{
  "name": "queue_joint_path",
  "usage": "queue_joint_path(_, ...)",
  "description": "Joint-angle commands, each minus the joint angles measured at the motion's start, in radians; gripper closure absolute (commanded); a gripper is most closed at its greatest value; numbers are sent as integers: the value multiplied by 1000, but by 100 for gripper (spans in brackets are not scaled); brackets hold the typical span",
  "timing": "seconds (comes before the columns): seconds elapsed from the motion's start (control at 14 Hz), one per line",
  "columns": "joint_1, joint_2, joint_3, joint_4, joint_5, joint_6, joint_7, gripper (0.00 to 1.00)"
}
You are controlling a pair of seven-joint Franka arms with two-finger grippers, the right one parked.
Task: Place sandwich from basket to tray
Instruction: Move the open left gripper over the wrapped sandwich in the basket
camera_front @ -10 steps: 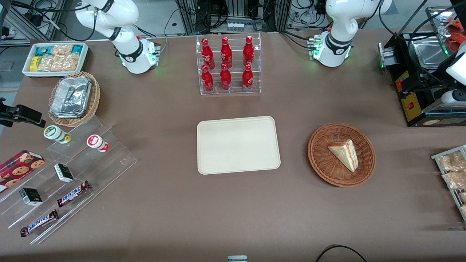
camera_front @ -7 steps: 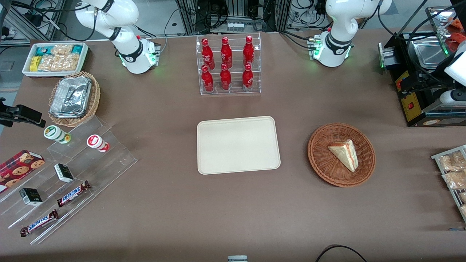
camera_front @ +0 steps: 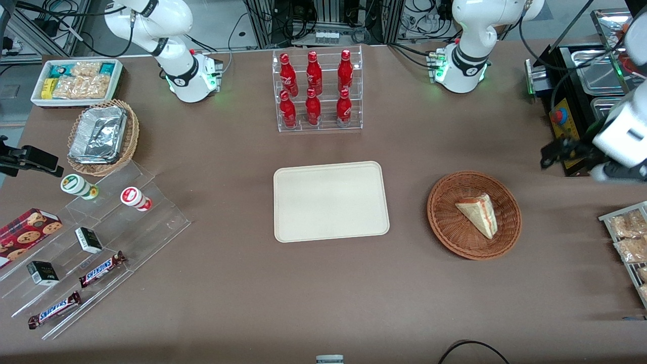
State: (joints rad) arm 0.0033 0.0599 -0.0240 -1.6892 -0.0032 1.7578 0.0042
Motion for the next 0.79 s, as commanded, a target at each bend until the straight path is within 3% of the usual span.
queue_joint_path(0.0,-12,-47,-10,-197,12,205,-132,0)
queue_joint_path(0.36,-16,-55,-65,-453,11,513,-589,0)
queue_joint_path(0.71,-16,-11,-76,-578,14,656,-659,0)
